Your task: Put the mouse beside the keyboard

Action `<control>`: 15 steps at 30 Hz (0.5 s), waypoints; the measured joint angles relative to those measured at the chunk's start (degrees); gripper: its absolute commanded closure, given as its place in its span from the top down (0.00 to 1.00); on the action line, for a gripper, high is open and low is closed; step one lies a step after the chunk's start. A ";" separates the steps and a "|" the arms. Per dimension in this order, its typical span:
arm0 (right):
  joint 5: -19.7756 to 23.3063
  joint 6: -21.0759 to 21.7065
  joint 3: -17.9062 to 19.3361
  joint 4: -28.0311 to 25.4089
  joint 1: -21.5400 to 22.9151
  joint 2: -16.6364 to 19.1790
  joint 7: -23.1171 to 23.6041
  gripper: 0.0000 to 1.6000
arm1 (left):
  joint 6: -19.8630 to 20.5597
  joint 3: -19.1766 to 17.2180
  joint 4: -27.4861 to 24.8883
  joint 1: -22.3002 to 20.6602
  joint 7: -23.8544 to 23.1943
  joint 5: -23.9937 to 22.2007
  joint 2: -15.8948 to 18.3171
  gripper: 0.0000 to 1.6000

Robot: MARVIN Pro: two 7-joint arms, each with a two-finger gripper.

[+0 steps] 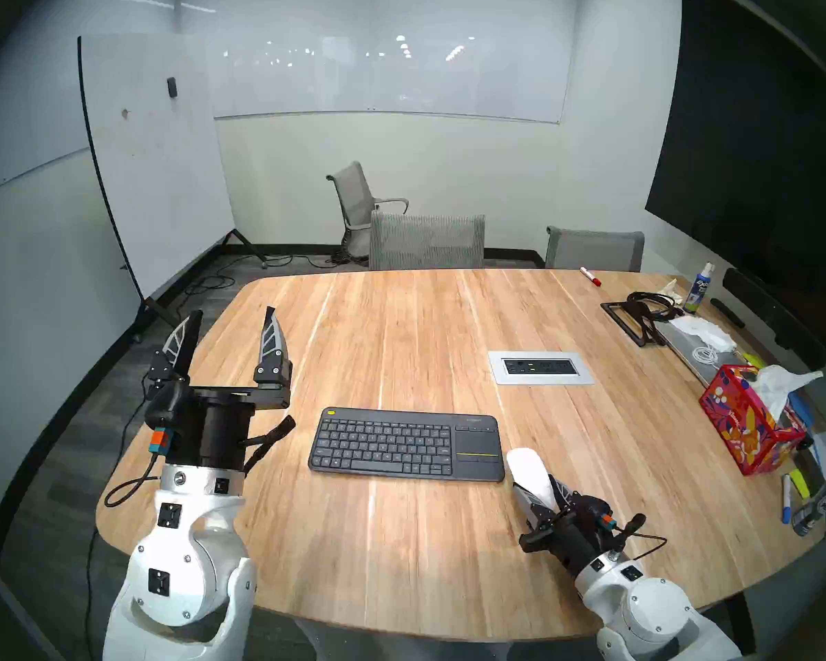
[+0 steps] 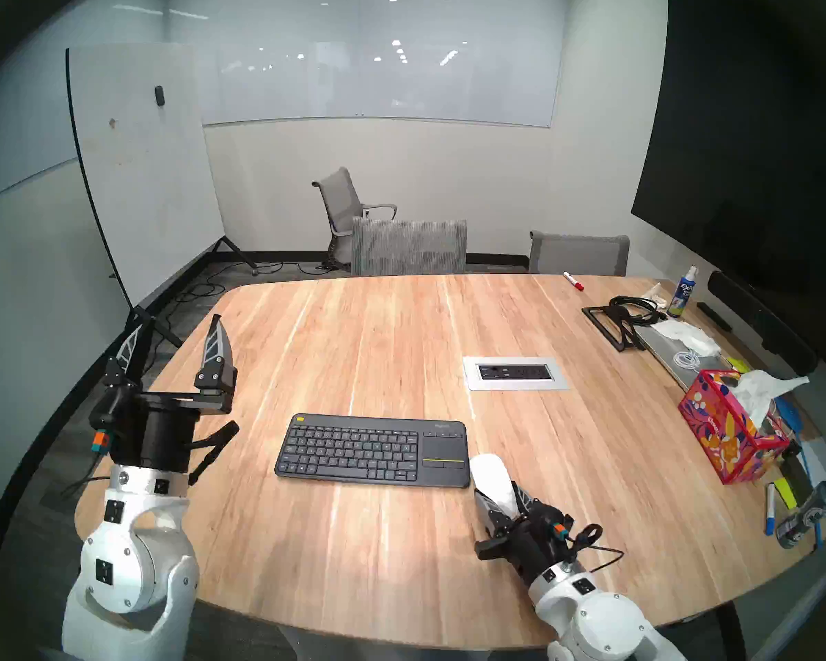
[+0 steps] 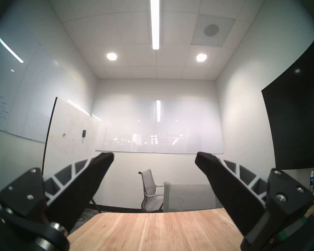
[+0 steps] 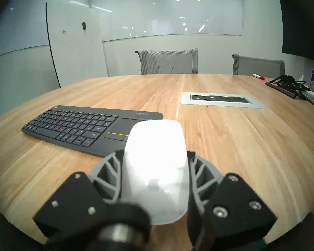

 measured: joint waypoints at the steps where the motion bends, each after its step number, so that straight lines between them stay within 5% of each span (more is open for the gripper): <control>1: 0.02 0.00 0.03 0.22 0.14 -0.10 -0.16 0.00 | 0.00 0.00 0.00 0.00 0.00 0.00 0.00 1.00; 15: 0.45 0.53 0.46 2.61 1.88 -0.60 -1.15 0.00 | 0.00 0.00 0.00 0.00 0.00 0.00 0.00 1.00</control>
